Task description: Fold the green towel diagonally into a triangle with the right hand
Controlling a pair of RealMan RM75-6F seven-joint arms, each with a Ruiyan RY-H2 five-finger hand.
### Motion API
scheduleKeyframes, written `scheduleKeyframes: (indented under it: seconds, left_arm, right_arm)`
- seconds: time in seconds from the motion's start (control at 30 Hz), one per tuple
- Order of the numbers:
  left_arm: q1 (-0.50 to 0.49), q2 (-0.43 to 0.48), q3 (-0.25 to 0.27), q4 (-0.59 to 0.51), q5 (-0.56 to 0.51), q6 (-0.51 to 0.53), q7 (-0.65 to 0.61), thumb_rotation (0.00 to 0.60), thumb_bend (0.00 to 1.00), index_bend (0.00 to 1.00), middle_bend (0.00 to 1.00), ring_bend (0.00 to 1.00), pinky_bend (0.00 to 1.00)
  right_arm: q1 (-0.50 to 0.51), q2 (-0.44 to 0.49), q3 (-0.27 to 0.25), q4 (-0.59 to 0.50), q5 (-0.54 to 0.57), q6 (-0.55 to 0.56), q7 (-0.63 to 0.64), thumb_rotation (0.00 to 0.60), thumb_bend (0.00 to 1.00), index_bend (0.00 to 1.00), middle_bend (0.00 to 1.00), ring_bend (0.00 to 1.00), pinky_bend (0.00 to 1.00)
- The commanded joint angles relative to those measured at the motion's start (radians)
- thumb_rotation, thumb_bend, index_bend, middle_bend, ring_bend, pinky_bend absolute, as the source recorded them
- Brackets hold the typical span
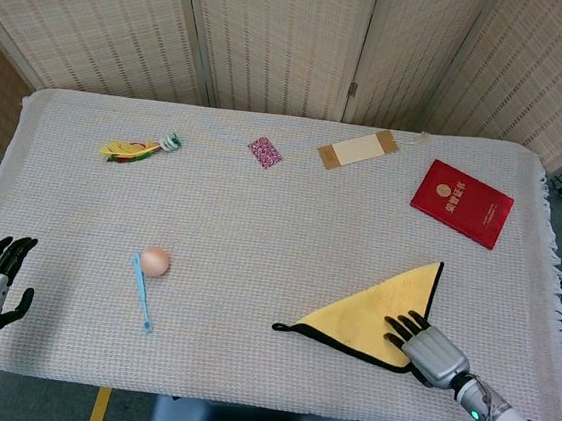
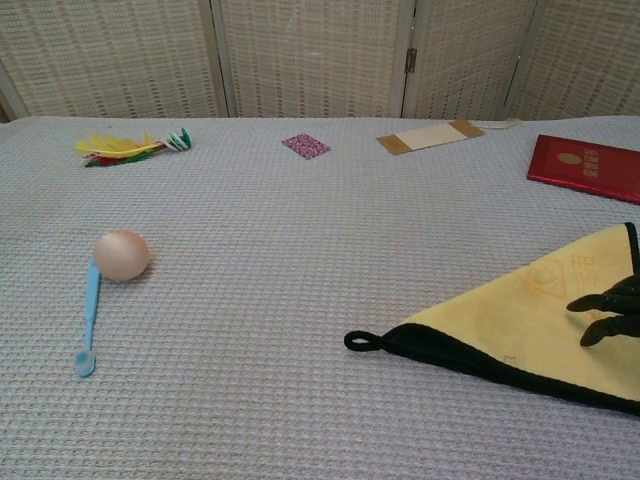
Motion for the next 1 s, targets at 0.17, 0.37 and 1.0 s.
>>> scheduleKeyframes:
  seconds: [0.17,0.37,1.0]
  left_arm:
    - [0.001,0.001,0.000,-0.001,0.002,0.003,-0.001,0.600,0.57,0.00,0.13,0.02,0.00]
    - [-0.001,-0.003,0.006,-0.004,0.010,0.001,0.011,0.600,0.57,0.00,0.13,0.02,0.00]
    - [0.013,0.021,0.039,-0.043,0.073,0.030,0.018,0.600,0.57,0.00,0.13,0.01,0.00]
  right_arm:
    - [-0.058,0.082,-0.001,-0.081,-0.032,0.139,0.091,0.600,0.47,0.15,0.00,0.00,0.00]
    - [-0.191,0.073,0.066,-0.066,-0.011,0.418,0.150,0.600,0.47,0.08,0.00,0.00,0.00]
    - [-0.466,-0.024,0.166,-0.067,0.085,0.788,0.024,0.600,0.47,0.00,0.00,0.00,0.00]
